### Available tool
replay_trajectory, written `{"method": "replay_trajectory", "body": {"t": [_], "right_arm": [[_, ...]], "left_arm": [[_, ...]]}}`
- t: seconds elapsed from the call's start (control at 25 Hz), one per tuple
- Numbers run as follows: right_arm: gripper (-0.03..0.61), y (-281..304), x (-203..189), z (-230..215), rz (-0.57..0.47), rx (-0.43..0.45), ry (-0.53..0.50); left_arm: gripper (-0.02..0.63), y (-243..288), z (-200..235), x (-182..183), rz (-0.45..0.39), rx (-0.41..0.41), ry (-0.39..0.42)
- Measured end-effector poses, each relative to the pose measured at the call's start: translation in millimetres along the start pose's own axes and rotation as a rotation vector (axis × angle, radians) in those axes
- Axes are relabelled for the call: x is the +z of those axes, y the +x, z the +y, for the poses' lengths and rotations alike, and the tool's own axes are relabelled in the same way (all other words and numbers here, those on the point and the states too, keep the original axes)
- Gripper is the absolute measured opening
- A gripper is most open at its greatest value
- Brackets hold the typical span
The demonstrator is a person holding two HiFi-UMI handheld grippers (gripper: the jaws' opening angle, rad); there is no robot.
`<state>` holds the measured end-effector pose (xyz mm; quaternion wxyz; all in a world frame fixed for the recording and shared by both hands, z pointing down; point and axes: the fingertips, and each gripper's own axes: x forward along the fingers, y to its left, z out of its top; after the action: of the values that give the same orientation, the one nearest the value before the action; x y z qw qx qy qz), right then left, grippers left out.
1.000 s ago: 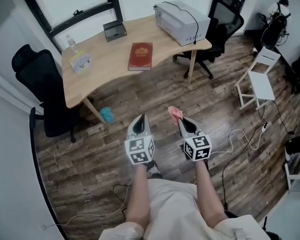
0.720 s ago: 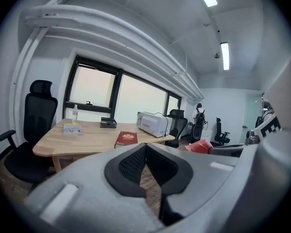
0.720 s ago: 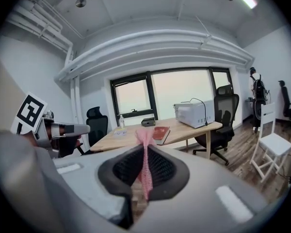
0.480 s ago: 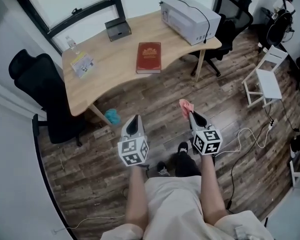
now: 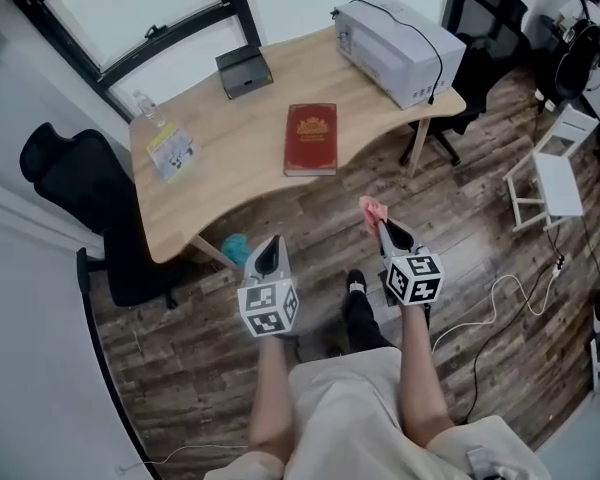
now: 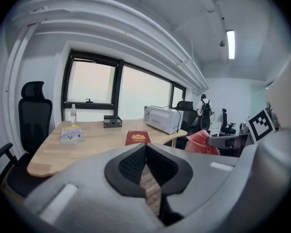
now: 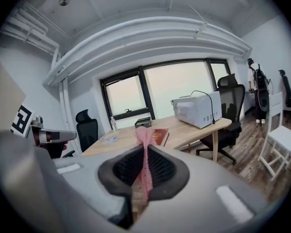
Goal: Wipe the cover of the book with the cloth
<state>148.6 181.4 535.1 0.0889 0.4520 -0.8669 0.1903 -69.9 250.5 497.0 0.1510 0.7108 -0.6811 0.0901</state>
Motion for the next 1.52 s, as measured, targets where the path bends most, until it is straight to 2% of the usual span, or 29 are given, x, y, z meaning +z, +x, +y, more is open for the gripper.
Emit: {"method": "replay_trajectory", "body": {"t": [0.2,0.44,0.6,0.76,0.92,1.16,1.28,1.4,1.52], "right_arm": [[0.018,72,54,-15,-0.005,0.068,0.002],[0.018,141,90,-40,0.02,0.117,-0.001],[0.018,181,95,-57,0.047,0.137,0.024],[0.018,213,89,-55,0.106,0.199,0.029],[0.018,232,88,-53,0.137,0.253,-0.012],[0.018,246,86,-73,0.155,0.255,-0.014],[0.018,252,88,-84,0.155,0.235,-0.007],[0.018,261,92,-90,0.155,0.218,-0.015],[0.018,271,93,-88,0.185,0.225,-0.078]], "left_arm": [[0.008,59,7,52,-0.026,0.02,0.027],[0.008,111,20,76,-0.015,0.076,0.016],[0.008,131,36,75,0.017,0.119,0.027],[0.008,145,57,74,0.051,0.194,0.055],[0.008,166,60,75,0.055,0.225,0.02],[0.008,199,41,64,0.088,0.194,0.039],[0.008,210,42,66,0.081,0.188,0.018],[0.008,226,38,68,0.086,0.1,-0.033],[0.007,248,36,69,0.09,0.006,-0.089]]}}
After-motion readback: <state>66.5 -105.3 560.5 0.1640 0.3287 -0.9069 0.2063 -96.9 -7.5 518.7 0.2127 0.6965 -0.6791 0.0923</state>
